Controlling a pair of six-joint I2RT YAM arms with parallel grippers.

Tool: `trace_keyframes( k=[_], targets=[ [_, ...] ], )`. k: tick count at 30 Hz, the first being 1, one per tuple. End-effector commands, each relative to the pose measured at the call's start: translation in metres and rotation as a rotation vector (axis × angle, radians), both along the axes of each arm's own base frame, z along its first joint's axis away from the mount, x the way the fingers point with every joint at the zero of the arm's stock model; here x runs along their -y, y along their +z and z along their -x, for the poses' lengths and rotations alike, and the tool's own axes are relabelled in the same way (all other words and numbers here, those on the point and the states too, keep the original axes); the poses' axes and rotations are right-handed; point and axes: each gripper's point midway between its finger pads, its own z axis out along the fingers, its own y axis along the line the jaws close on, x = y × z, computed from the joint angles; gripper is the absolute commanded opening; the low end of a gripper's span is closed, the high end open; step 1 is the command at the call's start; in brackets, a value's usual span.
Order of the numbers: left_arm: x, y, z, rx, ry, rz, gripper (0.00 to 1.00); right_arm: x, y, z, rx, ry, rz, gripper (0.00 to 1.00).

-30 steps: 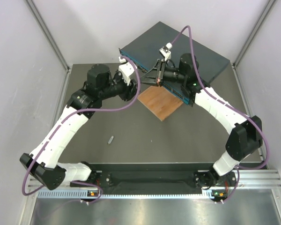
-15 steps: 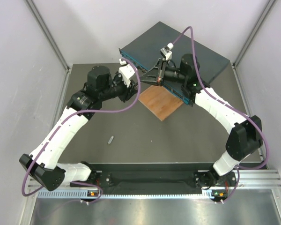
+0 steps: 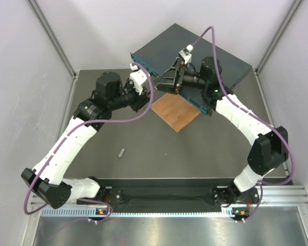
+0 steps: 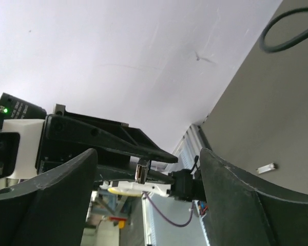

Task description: Insert the plug into the switch port

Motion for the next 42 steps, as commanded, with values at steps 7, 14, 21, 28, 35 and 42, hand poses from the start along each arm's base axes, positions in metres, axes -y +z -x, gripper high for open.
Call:
trace_keyframes(
  k=[7, 14, 21, 28, 35, 42],
  targets=[
    [-0.012, -0.026, -0.019, -0.144, 0.109, -0.032, 0.00, 0.082, 0.096, -0.015, 0.476, -0.165, 0.077, 0.93],
    [-0.014, -0.015, -0.039, -0.160, 0.137, 0.005, 0.00, 0.203, 0.092, -0.011, 0.470, -0.441, 0.193, 1.00],
    [-0.013, -0.006, -0.046, -0.190, 0.128, 0.060, 0.00, 0.326, 0.021, 0.006, 0.211, -0.725, 0.250, 1.00],
    [-0.015, 0.000, -0.056, -0.166, 0.140, 0.053, 0.00, 0.349, -0.027, -0.013, 0.127, -0.796, 0.248, 1.00],
    [-0.017, -0.003, -0.065, -0.166, 0.153, 0.033, 0.00, 0.334, -0.045, -0.036, 0.107, -0.773, 0.176, 1.00],
    [-0.022, -0.018, -0.076, -0.158, 0.168, -0.035, 0.00, 0.316, -0.045, -0.058, 0.118, -0.747, 0.133, 1.00]
  ],
)
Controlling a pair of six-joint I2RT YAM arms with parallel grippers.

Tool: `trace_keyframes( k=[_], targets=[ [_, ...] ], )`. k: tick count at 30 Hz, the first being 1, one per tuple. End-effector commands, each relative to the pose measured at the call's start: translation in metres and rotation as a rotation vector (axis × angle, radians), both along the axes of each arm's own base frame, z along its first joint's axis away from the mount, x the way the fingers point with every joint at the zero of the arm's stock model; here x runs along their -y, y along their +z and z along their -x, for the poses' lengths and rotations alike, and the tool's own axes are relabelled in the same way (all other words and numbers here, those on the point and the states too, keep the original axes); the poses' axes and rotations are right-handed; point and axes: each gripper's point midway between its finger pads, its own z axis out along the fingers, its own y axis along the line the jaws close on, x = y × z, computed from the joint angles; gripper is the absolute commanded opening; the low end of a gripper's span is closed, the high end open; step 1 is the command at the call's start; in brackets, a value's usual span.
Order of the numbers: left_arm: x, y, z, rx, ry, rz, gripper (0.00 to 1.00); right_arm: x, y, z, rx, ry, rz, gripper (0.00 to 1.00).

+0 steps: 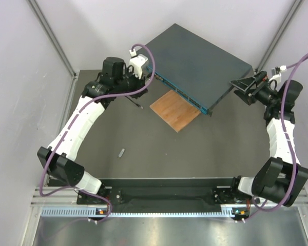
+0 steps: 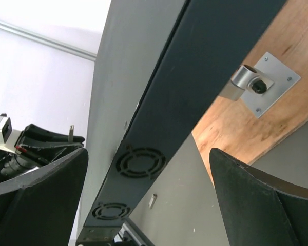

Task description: Insert the plug into the switch port

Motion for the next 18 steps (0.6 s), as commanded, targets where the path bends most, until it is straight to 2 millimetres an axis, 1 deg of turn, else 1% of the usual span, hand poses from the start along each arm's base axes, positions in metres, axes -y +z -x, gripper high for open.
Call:
trace_keyframes(
  k=[1, 4, 5, 7, 8, 10, 11, 13, 14, 16, 17, 18],
  targets=[
    [-0.002, 0.013, -0.012, 0.060, 0.005, -0.022, 0.00, -0.001, 0.021, -0.016, 0.101, -0.021, 0.017, 1.00],
    [0.000, 0.009, -0.019, 0.061, 0.010, -0.025, 0.00, -0.006, 0.021, -0.022, 0.104, -0.012, -0.004, 0.97],
    [0.001, 0.004, -0.022, 0.052, 0.009, -0.030, 0.00, -0.008, 0.022, -0.023, 0.098, -0.011, -0.016, 0.93],
    [0.002, 0.005, -0.028, 0.059, 0.023, -0.031, 0.00, -0.009, 0.023, -0.025, 0.107, -0.020, -0.022, 0.87],
    [0.004, -0.001, -0.031, 0.051, 0.024, -0.041, 0.00, -0.011, 0.024, -0.025, 0.102, -0.020, -0.034, 0.80],
    [0.007, -0.003, -0.033, 0.052, 0.027, -0.052, 0.00, -0.012, 0.023, -0.026, 0.100, -0.017, -0.045, 0.72],
    [0.008, -0.007, -0.035, 0.046, 0.025, -0.059, 0.00, -0.013, 0.023, -0.026, 0.093, -0.018, -0.054, 0.65],
    [0.015, -0.011, -0.033, 0.040, 0.009, -0.053, 0.00, -0.013, 0.022, -0.025, 0.086, -0.017, -0.063, 0.58],
    [0.017, -0.013, -0.033, 0.035, 0.011, -0.051, 0.00, -0.013, 0.022, -0.025, 0.084, -0.017, -0.066, 0.52],
    [0.024, -0.018, -0.031, 0.024, 0.008, -0.045, 0.00, -0.014, 0.019, -0.024, 0.075, -0.014, -0.072, 0.45],
    [0.026, -0.019, -0.033, 0.028, 0.008, -0.041, 0.00, -0.015, 0.018, -0.024, 0.075, -0.011, -0.072, 0.37],
    [0.028, -0.020, -0.034, 0.025, 0.014, -0.033, 0.00, -0.015, 0.017, -0.023, 0.073, -0.011, -0.072, 0.34]
  ],
)
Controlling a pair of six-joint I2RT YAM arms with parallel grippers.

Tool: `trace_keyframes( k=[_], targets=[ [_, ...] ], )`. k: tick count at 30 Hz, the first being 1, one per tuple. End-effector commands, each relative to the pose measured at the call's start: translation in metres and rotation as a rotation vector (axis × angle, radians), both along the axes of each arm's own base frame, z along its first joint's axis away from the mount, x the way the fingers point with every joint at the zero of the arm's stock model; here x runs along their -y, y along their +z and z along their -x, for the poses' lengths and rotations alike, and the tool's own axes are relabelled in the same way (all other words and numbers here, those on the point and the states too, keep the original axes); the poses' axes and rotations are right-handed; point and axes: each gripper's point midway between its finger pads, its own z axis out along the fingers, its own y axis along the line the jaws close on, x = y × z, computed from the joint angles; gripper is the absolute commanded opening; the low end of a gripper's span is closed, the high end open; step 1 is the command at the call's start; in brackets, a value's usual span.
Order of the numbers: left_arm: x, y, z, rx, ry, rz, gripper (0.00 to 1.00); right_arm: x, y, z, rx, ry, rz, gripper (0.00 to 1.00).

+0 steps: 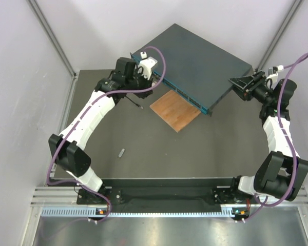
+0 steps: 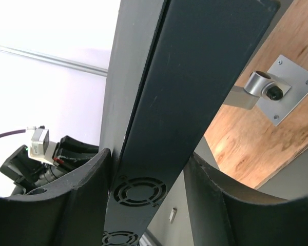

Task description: Insert the plug into the switch port

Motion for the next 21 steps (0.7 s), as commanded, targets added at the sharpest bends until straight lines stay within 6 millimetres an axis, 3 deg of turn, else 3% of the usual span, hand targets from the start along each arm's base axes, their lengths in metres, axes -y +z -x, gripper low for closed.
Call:
trace_keyframes(
  k=[1, 6, 11, 21],
  targets=[
    [0.011, 0.019, -0.009, 0.074, 0.009, 0.052, 0.00, -0.006, 0.018, 0.001, 0.104, 0.018, 0.041, 0.26],
    [0.019, 0.014, -0.015, 0.056, 0.017, 0.067, 0.00, -0.007, 0.016, 0.002, 0.097, 0.022, 0.041, 0.01],
    [0.029, 0.012, -0.019, 0.049, 0.014, 0.070, 0.00, -0.008, 0.015, 0.003, 0.092, 0.023, 0.035, 0.00],
    [0.032, 0.011, -0.029, 0.051, 0.034, 0.068, 0.00, -0.009, 0.016, 0.003, 0.092, 0.030, 0.033, 0.00]
  ],
)
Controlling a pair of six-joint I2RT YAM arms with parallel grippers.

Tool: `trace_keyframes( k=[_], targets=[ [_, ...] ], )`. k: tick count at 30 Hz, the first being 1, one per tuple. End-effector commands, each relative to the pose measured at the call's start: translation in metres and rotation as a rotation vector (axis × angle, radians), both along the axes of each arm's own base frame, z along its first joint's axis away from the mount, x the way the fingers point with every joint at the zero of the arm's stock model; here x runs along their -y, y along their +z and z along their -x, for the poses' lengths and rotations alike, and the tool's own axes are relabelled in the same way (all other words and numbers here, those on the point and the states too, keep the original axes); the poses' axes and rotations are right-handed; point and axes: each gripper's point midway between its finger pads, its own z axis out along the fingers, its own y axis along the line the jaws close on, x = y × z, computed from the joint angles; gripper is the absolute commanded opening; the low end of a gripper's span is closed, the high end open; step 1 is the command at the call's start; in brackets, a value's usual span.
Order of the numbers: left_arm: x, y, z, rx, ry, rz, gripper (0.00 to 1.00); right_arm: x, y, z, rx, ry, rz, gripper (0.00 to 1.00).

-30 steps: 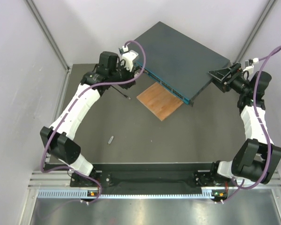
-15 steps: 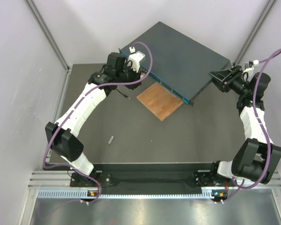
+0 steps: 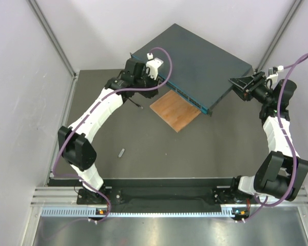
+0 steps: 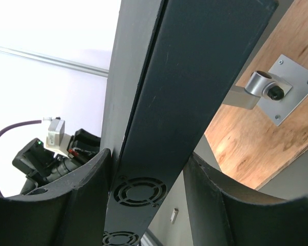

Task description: Insert the plug into the switch port

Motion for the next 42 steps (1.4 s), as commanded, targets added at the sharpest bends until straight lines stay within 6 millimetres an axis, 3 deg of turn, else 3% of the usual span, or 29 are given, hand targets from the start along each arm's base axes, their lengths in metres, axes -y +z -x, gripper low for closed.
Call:
trace_keyframes(
  k=[1, 12, 32, 42],
  targets=[
    [0.006, 0.038, -0.013, 0.098, 0.012, 0.060, 0.00, -0.008, 0.017, 0.003, 0.095, 0.029, 0.042, 0.00],
    [0.002, 0.044, -0.017, 0.124, 0.028, 0.045, 0.00, -0.007, 0.016, 0.002, 0.092, 0.029, 0.040, 0.00],
    [0.001, 0.058, -0.004, 0.137, -0.006, 0.057, 0.00, -0.008, 0.015, 0.002, 0.091, 0.032, 0.040, 0.00],
    [-0.005, 0.051, 0.008, 0.117, -0.020, 0.033, 0.00, -0.008, 0.017, 0.003, 0.093, 0.031, 0.039, 0.00]
  ],
)
